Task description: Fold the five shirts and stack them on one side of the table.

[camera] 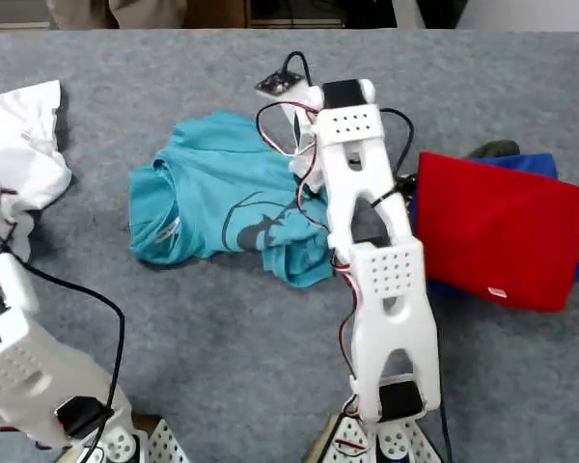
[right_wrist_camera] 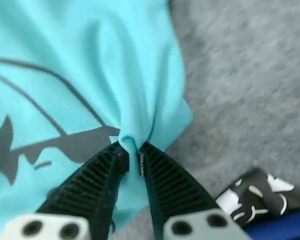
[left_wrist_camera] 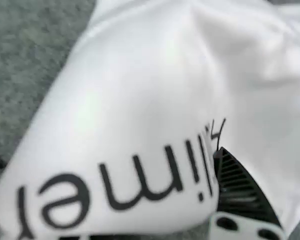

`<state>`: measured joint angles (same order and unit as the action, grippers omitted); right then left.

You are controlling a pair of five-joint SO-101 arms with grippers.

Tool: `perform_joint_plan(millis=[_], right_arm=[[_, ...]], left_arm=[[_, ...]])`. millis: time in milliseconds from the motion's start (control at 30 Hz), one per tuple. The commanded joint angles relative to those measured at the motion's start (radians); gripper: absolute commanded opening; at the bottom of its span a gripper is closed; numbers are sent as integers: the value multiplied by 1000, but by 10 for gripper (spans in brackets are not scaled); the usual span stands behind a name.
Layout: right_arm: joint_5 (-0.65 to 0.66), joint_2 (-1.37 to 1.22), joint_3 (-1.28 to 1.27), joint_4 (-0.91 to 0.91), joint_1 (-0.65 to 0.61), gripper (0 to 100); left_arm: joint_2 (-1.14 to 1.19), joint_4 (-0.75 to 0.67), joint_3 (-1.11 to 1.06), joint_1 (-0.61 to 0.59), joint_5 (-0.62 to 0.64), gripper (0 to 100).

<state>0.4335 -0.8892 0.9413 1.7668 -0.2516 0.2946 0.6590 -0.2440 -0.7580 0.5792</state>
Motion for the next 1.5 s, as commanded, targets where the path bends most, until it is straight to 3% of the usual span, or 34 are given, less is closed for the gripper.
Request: perform_joint_plan(millis=[0, 133, 300, 400, 700, 933, 1200, 1433, 1467], right_arm=[[49, 199, -140, 20, 25, 5], [94, 323, -286, 20, 27, 43], [153, 476, -338, 20, 8, 301], [180, 562, -335, 17, -28, 379], [304, 559, -341, -80, -378, 345], [350, 328, -334, -269, -504, 345], [344, 93, -325, -445, -533, 306], [269, -44, -156, -427, -446, 5], [253, -54, -120, -405, -430, 5]], left_arm=[[25, 34, 124, -52, 49, 258], [93, 118, 222, -71, 60, 258], [148, 222, 325, -69, 57, 258], [166, 247, 351, -69, 55, 258], [168, 247, 350, -71, 55, 258], [168, 247, 350, -71, 55, 258], [168, 245, 350, -71, 55, 258], [168, 242, 350, -69, 55, 258], [168, 242, 350, -69, 55, 258]])
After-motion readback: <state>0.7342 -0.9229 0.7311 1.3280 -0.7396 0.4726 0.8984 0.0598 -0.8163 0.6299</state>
